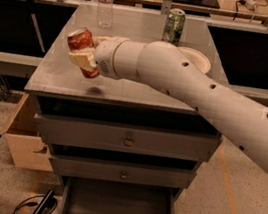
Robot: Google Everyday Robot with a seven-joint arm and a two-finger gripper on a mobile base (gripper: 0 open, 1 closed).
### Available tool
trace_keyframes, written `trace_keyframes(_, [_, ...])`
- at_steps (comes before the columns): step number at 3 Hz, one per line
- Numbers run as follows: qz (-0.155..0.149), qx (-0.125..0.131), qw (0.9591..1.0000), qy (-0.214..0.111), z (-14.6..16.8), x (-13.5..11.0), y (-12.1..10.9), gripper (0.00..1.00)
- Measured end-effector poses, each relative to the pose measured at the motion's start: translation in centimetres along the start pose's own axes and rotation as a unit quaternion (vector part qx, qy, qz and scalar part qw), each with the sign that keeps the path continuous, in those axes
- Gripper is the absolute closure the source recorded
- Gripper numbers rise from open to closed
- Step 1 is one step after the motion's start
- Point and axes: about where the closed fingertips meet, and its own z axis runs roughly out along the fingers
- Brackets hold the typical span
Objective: Place coke can upright
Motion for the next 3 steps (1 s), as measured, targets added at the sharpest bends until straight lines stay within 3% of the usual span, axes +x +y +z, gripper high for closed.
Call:
trace_keyframes(1, [0.013, 0.053, 0.9955, -0.078, -0.5, -3.5, -3.4, 1.00])
trace_keyframes(2, [0.013, 0.068, 0.9929, -0.097, -0.7, -4.6, -4.1, 1.00])
trace_keyframes(3, [0.014, 0.068, 0.9928, -0.098, -0.7, -4.6, -4.1, 1.00])
